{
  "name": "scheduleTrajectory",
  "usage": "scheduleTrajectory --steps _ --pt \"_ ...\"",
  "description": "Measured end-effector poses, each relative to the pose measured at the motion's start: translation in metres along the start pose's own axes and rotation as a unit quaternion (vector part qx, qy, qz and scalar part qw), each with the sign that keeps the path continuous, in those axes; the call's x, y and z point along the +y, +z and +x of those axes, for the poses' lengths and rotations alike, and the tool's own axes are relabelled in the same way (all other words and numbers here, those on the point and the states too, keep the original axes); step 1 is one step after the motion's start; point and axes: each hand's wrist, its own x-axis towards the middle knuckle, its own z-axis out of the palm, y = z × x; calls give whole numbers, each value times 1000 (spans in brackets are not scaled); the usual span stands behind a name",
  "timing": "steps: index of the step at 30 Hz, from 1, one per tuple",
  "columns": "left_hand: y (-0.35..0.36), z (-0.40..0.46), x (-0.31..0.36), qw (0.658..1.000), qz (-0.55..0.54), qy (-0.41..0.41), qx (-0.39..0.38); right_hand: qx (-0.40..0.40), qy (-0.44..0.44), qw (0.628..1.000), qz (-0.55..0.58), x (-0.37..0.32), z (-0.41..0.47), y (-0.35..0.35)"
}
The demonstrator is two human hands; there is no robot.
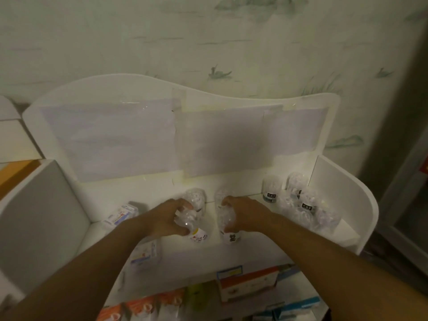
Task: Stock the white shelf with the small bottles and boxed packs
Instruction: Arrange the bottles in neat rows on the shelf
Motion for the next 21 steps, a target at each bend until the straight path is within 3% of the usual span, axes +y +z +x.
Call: scheduleTrajectory --steps 12,21 --pt "13 8 42 986 152 -60 -24 -10 -6 1000 4 23 -14 -3" --pt "20 -2 43 987 146 -70 2 -8 -29 999 24 18 -10 3"
